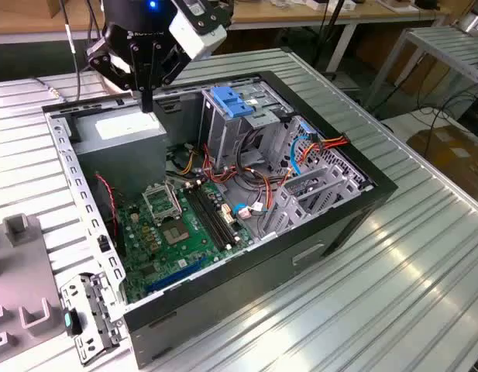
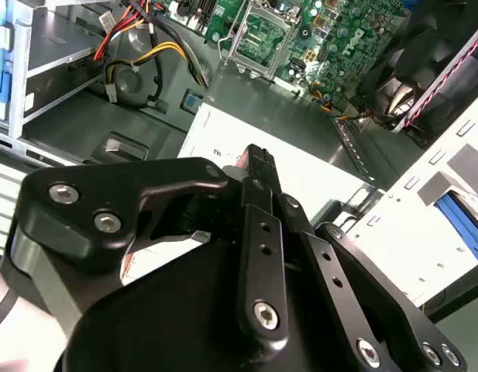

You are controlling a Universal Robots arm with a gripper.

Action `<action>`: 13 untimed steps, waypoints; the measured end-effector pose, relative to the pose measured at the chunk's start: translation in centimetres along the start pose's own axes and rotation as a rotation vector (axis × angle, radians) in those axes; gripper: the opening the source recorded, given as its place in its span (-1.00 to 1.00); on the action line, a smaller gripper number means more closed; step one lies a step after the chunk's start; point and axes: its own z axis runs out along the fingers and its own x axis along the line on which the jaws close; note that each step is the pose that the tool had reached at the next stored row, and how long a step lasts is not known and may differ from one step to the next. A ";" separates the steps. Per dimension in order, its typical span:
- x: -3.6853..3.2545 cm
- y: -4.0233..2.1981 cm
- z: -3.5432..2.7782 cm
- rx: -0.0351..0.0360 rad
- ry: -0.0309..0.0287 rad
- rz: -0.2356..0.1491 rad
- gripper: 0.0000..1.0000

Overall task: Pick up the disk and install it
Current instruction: 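Reach for the disk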

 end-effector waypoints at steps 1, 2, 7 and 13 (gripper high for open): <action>0.00 0.00 0.00 0.0000 0.0000 0.000 -0.79; 0.09 -0.01 -0.01 0.0001 0.0000 0.000 -0.79; 0.30 -0.02 -0.01 0.0000 0.0000 0.000 -0.79; 0.65 -0.05 -0.02 0.0000 0.0000 0.000 -0.79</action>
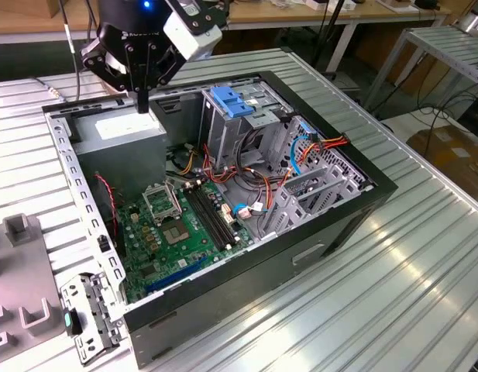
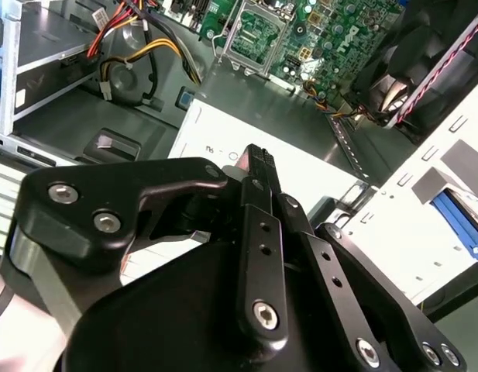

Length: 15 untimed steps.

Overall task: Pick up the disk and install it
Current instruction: 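Reach for the disk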

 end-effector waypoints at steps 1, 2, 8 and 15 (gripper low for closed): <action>0.04 0.00 0.00 0.0000 0.0000 0.000 -0.79; 0.10 -0.01 0.00 0.0000 0.0000 0.000 -0.79; 0.60 -0.05 -0.01 0.0000 -0.0001 0.000 -0.79; 1.11 -0.09 -0.02 0.0000 0.0000 0.000 -0.79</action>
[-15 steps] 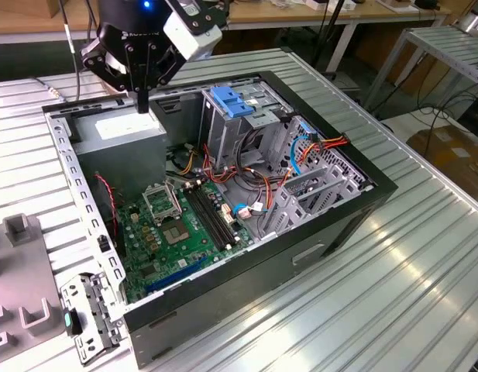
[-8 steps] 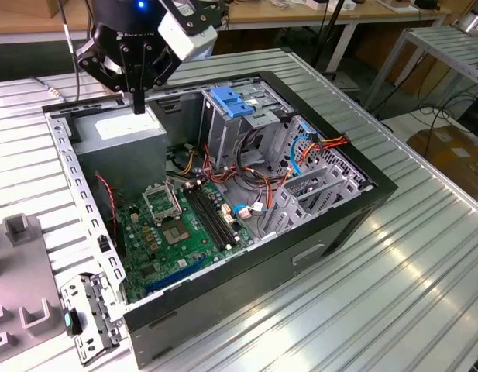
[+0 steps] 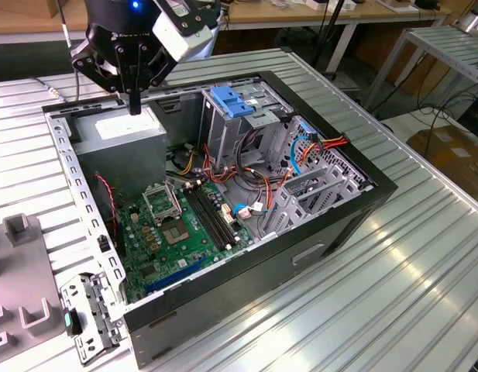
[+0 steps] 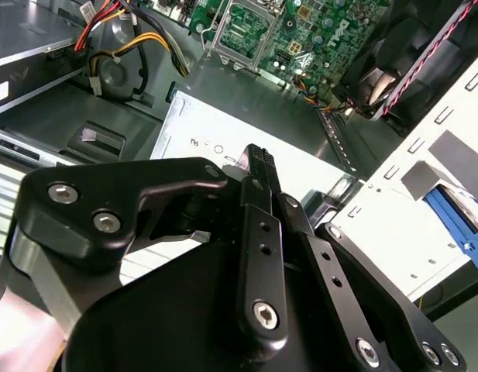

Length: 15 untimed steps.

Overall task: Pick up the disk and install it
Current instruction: 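Reach for the disk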

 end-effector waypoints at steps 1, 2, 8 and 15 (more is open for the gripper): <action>0.08 -0.01 0.00 0.0000 0.0000 0.000 -0.79; 0.15 -0.01 0.00 0.0000 0.0000 0.000 -0.79; 0.74 -0.05 -0.01 0.0000 0.0000 0.000 -0.79; 1.20 -0.09 -0.01 0.0001 0.0001 0.000 -0.79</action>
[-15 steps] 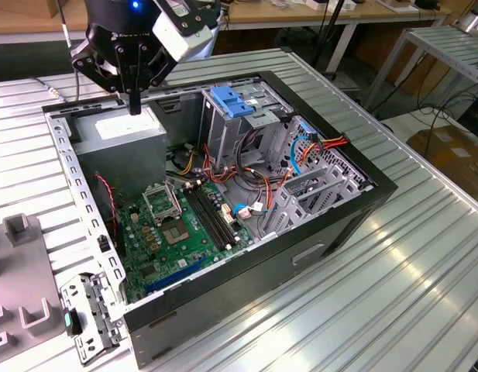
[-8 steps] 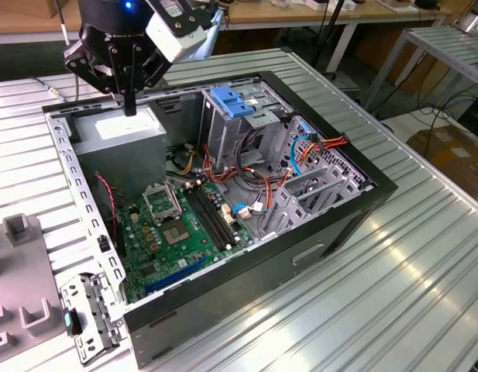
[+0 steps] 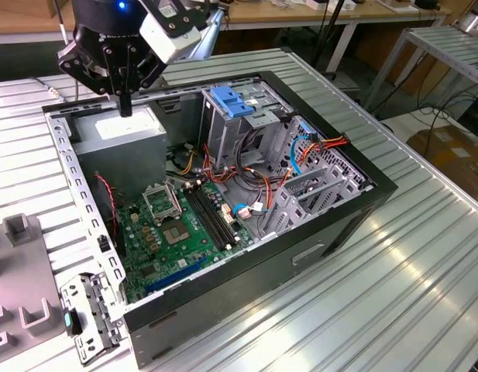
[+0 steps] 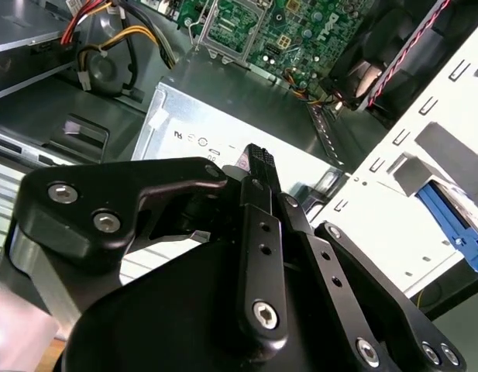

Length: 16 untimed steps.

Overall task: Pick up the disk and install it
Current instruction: 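Reach for the disk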

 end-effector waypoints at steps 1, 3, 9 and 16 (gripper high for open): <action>0.15 -0.01 0.01 -0.0002 -0.0002 0.000 -0.79; 0.38 -0.03 0.00 0.0000 0.0000 0.000 -0.79; 1.10 -0.08 0.00 -0.0001 0.0000 0.000 -0.79; 2.67 -0.13 -0.03 -0.0001 0.0000 0.000 -0.79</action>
